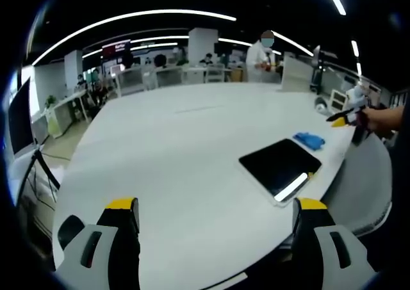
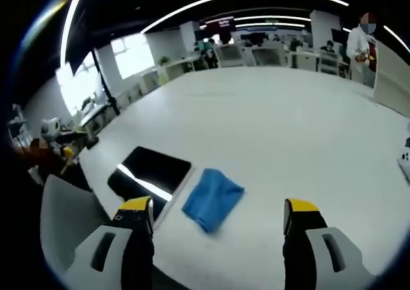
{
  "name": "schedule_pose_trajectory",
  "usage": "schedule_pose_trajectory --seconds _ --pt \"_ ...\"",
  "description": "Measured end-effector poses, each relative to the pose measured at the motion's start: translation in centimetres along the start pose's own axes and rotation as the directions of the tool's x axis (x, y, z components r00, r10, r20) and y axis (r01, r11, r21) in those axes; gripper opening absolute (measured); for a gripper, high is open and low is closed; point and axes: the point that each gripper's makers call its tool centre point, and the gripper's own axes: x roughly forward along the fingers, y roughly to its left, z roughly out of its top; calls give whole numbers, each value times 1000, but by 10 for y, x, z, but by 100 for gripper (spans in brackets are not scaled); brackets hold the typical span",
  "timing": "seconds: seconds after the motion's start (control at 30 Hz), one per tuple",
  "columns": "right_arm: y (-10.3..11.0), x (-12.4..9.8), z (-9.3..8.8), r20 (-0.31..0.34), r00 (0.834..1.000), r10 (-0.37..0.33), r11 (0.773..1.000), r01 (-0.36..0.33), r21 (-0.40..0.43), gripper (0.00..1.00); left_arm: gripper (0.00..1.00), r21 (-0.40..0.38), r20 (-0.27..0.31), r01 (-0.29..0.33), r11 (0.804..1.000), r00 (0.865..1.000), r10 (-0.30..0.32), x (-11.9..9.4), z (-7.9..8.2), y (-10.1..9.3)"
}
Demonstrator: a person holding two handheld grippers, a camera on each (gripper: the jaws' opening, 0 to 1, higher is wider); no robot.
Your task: Wipe the mirror surface with the cleaning cloth until all visible marks leave the cleaned area.
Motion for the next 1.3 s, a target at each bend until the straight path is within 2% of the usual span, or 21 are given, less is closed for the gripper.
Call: schedule_pose_trajectory --seconds 0.07,0.17,0.23,0.33,0.4,0.5,0.53,0.63,0.7,0.73,0.77,0.87,0.97,1.0,1.07,1.13,1.17,1.27,1.3 --pt "2 13 3 -10 1000 -12 1000 11 -23 74 100 1 -1 2 1000 1000 -2 0 -1 -1" --pt "1 33 1 -44 998 -34 999 34 -16 63 100 1 -3 2 1000 1000 -2 0 -3 -1" --pt "0 46 -5 -79 996 -51 999 51 2 51 100 -1 -2 2 1000 1000 -2 0 -2 -1" --pt "6 60 -12 -95 995 -35 998 40 54 38 100 -4 -1 3 1000 1000 -3 1 -2 0" --pt "8 69 -17 -116 992 -48 997 55 58 31 100 -8 -1 3 1000 1000 -3 2 -3 0" --pt "0 77 -31 -182 974 -132 991 137 13 17 100 -9 -2 8 1000 1000 -8 3 -4 -1" --pt "0 80 -33 -184 974 -135 989 142 28 13 100 -9 -1 11 1000 1000 -11 3 -4 -2" --pt "-4 88 -40 -208 967 -150 987 157 18 9 100 -9 -4 11 1000 1000 -11 3 -5 -3" --pt "-6 85 -39 -194 966 -174 984 176 -5 6 100 -14 -4 13 1000 1000 -13 2 -6 -4" --pt "-7 85 -39 -193 963 -185 983 184 -24 4 100 -13 -7 14 1000 1000 -14 2 -7 -4" --pt "-8 85 -39 -195 962 -194 980 181 -79 3 100 -11 -10 15 1000 1000 -15 1 -8 -4" --pt "-8 85 -39 -207 954 -214 977 212 -33 1 100 -14 -16 15 1000 1000 -15 2 -10 -1" --pt "-10 85 -39 -214 957 -195 972 217 86 0 100 -11 -11 18 1000 1000 -18 4 -8 0" --pt "-10 85 -39 -220 957 -188 972 213 95 0 100 -10 -7 21 1000 1000 -21 5 -6 0" --pt "-8 85 -37 -218 960 -175 982 187 36 0 100 -6 -2 25 1000 1000 -25 7 -4 -1" --pt "-5 80 -23 -168 969 -182 981 192 42 0 100 -4 2 29 1000 1000 -29 8 -2 -1" --pt "0 78 -13 -131 978 -160 982 171 82 0 100 -3 5 30 1000 1000 -30 9 -2 -1" --pt "6 73 -1 -122 981 -152 984 161 71 0 100 1 12 36 999 999 -36 10 -1 -4" --pt "11 73 5 -113 984 -136 983 148 107 0 100 1 7 39 999 999 -39 10 -2 -5"
